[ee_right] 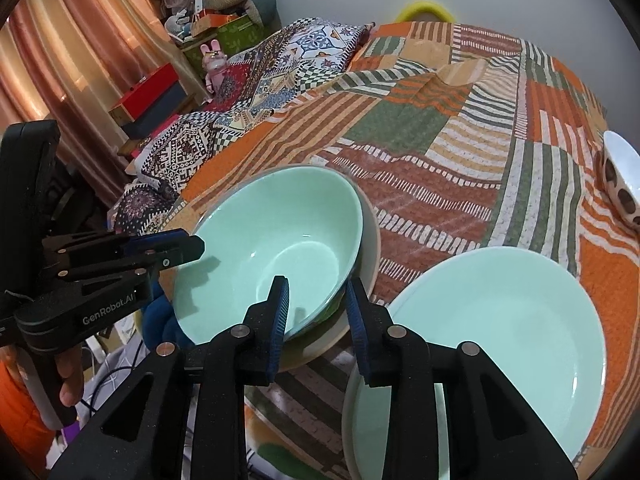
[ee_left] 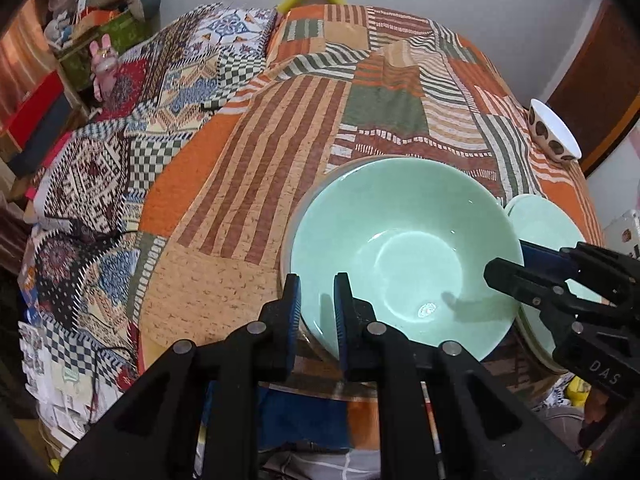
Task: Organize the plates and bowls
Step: 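Lower the pale green bowl into the pink bowl and open the right gripper, then move the right gripper to the white spotted bowl rim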
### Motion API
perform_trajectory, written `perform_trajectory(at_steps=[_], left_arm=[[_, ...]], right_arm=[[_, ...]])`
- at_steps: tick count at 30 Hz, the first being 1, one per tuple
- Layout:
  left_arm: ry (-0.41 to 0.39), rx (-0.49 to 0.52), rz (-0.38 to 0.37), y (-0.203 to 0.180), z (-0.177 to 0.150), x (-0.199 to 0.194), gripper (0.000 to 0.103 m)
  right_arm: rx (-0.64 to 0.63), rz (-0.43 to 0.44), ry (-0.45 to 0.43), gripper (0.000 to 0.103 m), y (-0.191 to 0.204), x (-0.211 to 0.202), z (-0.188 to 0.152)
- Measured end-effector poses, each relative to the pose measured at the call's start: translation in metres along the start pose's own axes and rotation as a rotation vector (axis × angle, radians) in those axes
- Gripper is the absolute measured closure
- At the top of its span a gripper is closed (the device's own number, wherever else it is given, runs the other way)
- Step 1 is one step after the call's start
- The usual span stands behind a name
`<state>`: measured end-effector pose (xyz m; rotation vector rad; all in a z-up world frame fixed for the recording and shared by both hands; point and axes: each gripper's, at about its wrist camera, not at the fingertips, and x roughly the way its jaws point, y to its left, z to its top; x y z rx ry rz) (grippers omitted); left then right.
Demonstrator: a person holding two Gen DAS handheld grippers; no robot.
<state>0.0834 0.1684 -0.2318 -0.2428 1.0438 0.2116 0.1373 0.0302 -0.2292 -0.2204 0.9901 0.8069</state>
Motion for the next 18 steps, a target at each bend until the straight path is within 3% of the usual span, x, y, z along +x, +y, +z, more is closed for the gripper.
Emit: perform_trajectory(at_steps=[8,14,18], left_arm=[[-0.055,0.023,0.020,-0.007,0.006,-0.019,0.085],[-0.110,0.020,0.013,-0.009,0.018,-0.046,0.085],[-0.182,0.035,0.003,-0.020,0.029,-0.072,0.078]], right_arm=[[0.005,-0.002,-0.016,0.074,-0.006,-0.009,0.001],[-0.018,-0.006,-0.101,0.072,-0.004,-0.038,0.008],[-0.017,-0.025,-0.168,0.064,-0.010,-0.062,0.011]])
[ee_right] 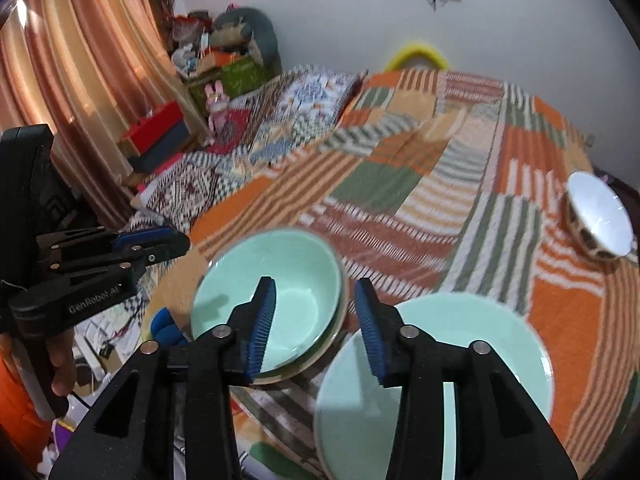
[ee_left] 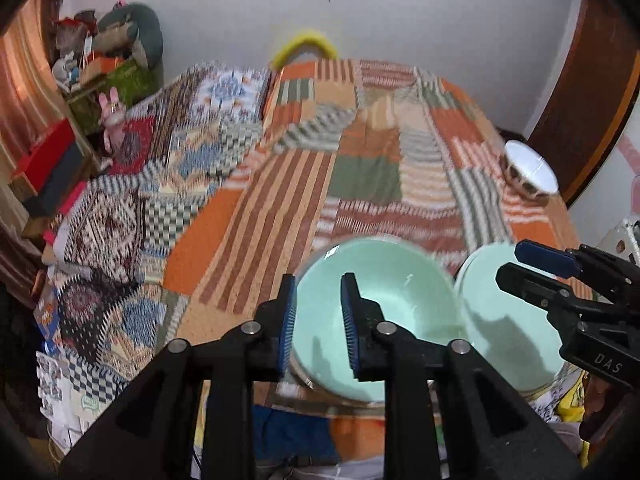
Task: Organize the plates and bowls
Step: 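Move the right gripper to the white spotted bowl rim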
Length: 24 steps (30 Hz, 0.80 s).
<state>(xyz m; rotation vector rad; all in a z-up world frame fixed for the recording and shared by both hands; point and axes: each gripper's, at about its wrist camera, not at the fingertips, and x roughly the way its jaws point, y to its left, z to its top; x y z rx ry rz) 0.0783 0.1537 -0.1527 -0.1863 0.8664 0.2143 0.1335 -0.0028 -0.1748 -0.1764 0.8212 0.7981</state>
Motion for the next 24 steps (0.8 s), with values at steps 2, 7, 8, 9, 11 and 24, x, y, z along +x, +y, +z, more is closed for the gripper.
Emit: perform_trajectory(at_steps=[2,7,8,9,11,24], left_arm=[[-0.039,0.015,-0.015,-0.010,0.010,-0.012,0.073],[-0.121,0.070,-0.046,-0.043,0.029,-0.034,0.059],[-0.130,0.081,-0.056,-0.051,0.033,-0.036,0.059],[-0.136,0.089,-0.065,-0.058,0.037,-0.038,0.059],[-0.147,0.103,-0.091,-0.074,0.045,-0.040,0.059],[-0.230,0.215,-0.226,-0.195,0.097,-0.050,0.045]], right_arm=[[0.002,-0.012,-0.032,0.064,-0.006,-0.013,0.004],[0.010,-0.070,-0.088,0.062,-0.032,-0.042,0.004],[0.019,-0.089,-0.098,0.062,-0.040,-0.048,0.003],[0.027,-0.105,-0.107,0.062,-0.047,-0.054,0.003],[0.054,-0.137,-0.132,0.062,-0.064,-0.069,0.001],[0.147,-0.312,-0.279,0.057,-0.142,-0.153,-0.004]])
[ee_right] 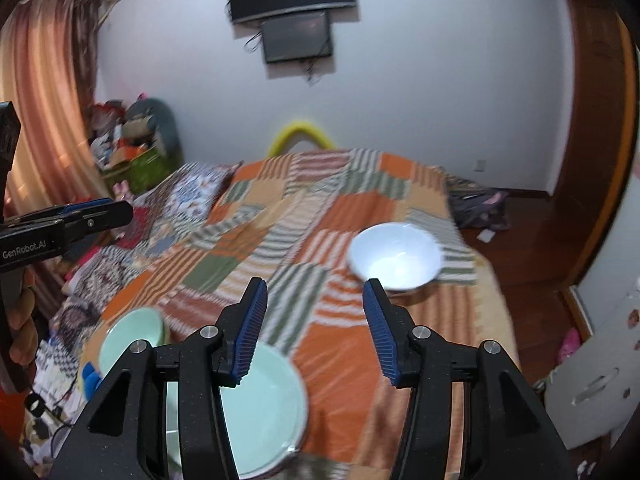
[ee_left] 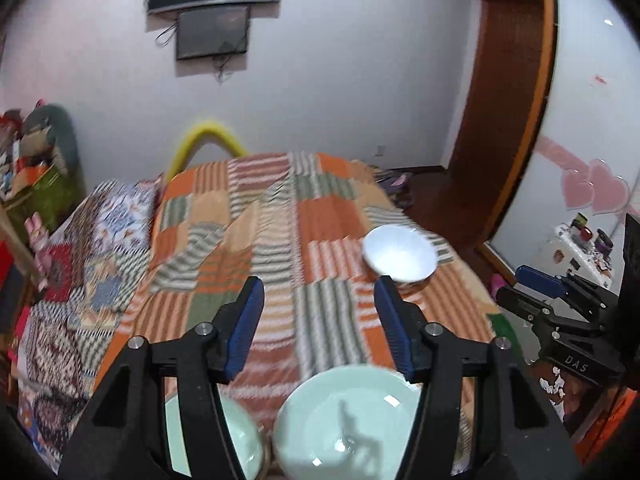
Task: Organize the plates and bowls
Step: 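Move the right gripper to the white spotted bowl rim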
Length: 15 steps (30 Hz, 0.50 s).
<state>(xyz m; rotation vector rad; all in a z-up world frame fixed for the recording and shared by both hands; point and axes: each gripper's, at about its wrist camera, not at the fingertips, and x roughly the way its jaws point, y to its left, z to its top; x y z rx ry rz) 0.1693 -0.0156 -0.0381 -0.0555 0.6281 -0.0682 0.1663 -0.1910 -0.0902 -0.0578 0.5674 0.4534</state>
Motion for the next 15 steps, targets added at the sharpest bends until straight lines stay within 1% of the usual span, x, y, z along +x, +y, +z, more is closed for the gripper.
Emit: perform_trajectory(at_steps=[3,8,11,15], left_arm=[[0.003,0.021,-0.041,-0.020,0.013,0.010,0.043],[0.023,0.025,-0.080,-0.039,0.031,0.037,0.043],[0.043,0.025,-0.084,-0.047,0.041,0.061,0.043],[0.072,0.035,-0.070,-0.053,0.049,0.097,0.043]], right_arm=[[0.020,-0.029,-0.028,0.057,-0.018,-0.008,0.009],[0.032,-0.075,-0.069,0.057,-0.040,-0.013,0.026],[0.044,-0.090,-0.082,0.057,-0.051,-0.009,0.033],[0.073,-0.083,-0.067,0.057,-0.064,0.011,0.040]])
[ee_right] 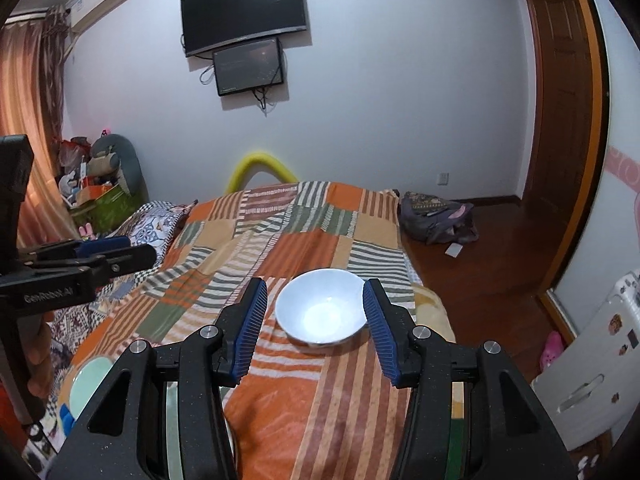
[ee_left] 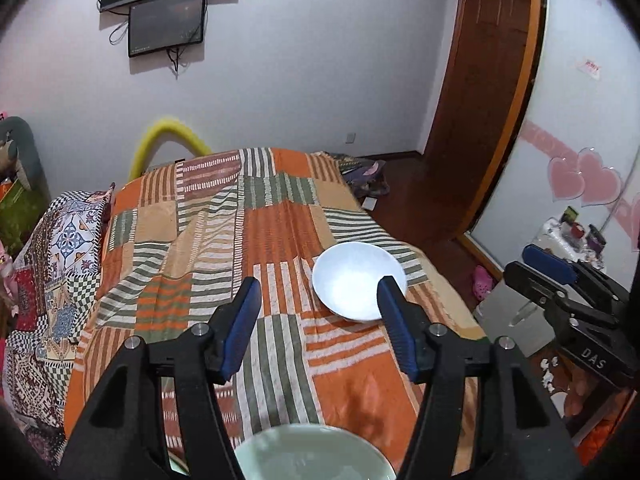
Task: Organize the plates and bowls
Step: 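Move the right gripper to the white spotted bowl rim, then close the right gripper on the white bowl rim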
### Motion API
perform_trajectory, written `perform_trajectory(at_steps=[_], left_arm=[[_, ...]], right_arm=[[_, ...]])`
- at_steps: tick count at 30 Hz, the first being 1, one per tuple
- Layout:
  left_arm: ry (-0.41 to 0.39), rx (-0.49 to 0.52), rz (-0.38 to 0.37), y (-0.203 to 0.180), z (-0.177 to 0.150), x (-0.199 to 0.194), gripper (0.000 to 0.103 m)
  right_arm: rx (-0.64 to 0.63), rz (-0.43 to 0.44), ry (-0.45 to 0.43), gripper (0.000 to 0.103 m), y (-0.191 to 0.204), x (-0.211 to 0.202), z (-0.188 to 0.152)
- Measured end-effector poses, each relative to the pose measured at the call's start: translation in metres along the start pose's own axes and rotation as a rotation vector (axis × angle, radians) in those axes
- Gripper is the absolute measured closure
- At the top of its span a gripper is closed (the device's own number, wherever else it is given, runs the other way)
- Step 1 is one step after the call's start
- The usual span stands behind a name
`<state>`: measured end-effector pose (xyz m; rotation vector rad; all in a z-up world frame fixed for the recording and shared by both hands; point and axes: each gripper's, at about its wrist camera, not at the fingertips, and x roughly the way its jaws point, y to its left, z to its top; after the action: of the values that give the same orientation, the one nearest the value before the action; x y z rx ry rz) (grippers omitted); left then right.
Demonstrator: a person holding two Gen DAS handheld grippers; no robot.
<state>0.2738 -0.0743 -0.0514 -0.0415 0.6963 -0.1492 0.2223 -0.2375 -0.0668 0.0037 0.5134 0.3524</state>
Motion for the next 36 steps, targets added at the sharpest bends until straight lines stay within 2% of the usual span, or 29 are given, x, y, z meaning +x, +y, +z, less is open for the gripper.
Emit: perform_trajectory(at_steps=[6,12,18,19,21,23,26,31,34,36], left_arm=[[0.076,-0.023,-0.003,0.008,0.004,0.065,0.043],[0.169,-0.069,-0.003,0.024,-0.010,0.133,0.043],[0.222,-0.078,-0.008,0.028,-0.018,0.182,0.044],[0.231,-0.079,-0.011,0.029,-0.019,0.188,0.046],[0.251,-0.075,-0.012,0.028,-0.022,0.202,0.056],[0.277,-0.068,-0.019,0.025,-0.024,0.216,0.061],[0.302,-0.060,-0.023,0.022,-0.028,0.231,0.068],[0.323,-0.054,-0.014,0.022,-0.032,0.246,0.070],[0.325,-0.062,-0.021,0.023,-0.033,0.250,0.070],[0.326,-0.057,-0.022,0.022,-0.032,0.254,0.074]], right_arm=[[0.055,0.008,0.052,0.057,-0.020,0.039,-0.005],[0.117,0.014,0.131,0.057,-0.042,0.081,-0.021],[0.150,0.016,0.209,0.057,-0.057,0.117,-0.037],[0.155,0.021,0.219,0.057,-0.059,0.122,-0.039],[0.168,0.027,0.238,0.057,-0.063,0.131,-0.043],[0.177,0.025,0.245,0.058,-0.066,0.139,-0.046],[0.196,0.030,0.270,0.064,-0.071,0.154,-0.049],[0.203,0.024,0.292,0.067,-0.073,0.167,-0.055],[0.201,0.028,0.319,0.073,-0.075,0.177,-0.059],[0.203,0.031,0.317,0.074,-0.075,0.181,-0.061]])
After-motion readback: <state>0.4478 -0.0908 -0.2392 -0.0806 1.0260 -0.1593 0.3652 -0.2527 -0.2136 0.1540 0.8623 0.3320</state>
